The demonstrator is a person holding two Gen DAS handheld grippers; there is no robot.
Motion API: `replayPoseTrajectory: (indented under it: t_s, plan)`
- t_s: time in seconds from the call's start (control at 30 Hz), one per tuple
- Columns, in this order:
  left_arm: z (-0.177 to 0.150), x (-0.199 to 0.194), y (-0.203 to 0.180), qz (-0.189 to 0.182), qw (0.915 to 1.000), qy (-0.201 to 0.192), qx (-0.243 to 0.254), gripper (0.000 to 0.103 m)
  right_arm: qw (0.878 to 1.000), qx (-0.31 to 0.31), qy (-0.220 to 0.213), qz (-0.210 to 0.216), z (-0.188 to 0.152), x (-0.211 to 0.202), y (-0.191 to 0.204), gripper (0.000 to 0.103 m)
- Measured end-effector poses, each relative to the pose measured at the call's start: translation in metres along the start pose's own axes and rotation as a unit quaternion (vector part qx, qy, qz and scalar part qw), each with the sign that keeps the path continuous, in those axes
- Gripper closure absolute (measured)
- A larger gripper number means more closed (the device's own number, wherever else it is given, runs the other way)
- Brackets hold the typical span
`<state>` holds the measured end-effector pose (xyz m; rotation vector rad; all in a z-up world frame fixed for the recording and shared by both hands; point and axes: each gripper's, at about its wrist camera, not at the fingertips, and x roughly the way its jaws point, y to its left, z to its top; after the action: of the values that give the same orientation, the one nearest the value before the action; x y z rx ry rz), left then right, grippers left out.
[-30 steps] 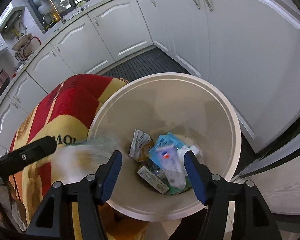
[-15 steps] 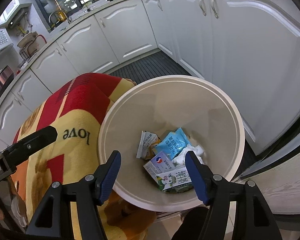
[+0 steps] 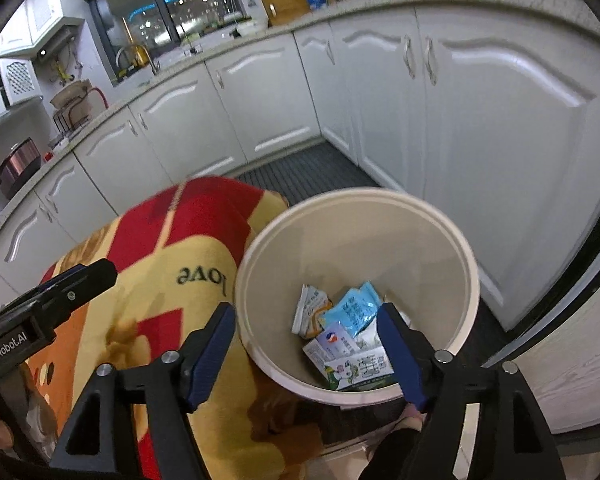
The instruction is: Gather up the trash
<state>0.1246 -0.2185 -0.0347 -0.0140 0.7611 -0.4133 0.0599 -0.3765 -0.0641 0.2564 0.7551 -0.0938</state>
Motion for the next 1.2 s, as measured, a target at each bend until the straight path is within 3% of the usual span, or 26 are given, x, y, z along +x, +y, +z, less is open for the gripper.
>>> replayPoseTrajectory:
  t_s: [0.3,0.4,0.5,0.9,1.2]
  plan:
    - [-0.002,-0.050,-0.004,0.007,0.9981,-0.058,0.022,0.033,0.996,-0.018,-0.081,-0.028,0.000,-0.056,0.022,0.026]
    - [-0.005,-0.065,-0.003,0.005,0.9971,-0.073,0.020,0.033,0.993,-0.020,-0.108,-0.037,0.000,-0.074,0.028,0.016]
    - [-0.008,-0.077,-0.003,0.001,0.9960,-0.087,0.018,0.033,0.990,-0.026,-0.129,-0.047,0.001,-0.089,0.034,0.016]
    - [-0.020,-0.105,-0.014,-0.008,0.9926,-0.117,0.032,0.033,0.981,-0.037,-0.167,-0.087,-0.013,-0.126,0.049,0.015]
    - [-0.024,-0.116,-0.016,-0.010,0.9905,-0.132,0.034,0.033,0.978,-0.036,-0.182,-0.094,-0.017,-0.143,0.053,0.015]
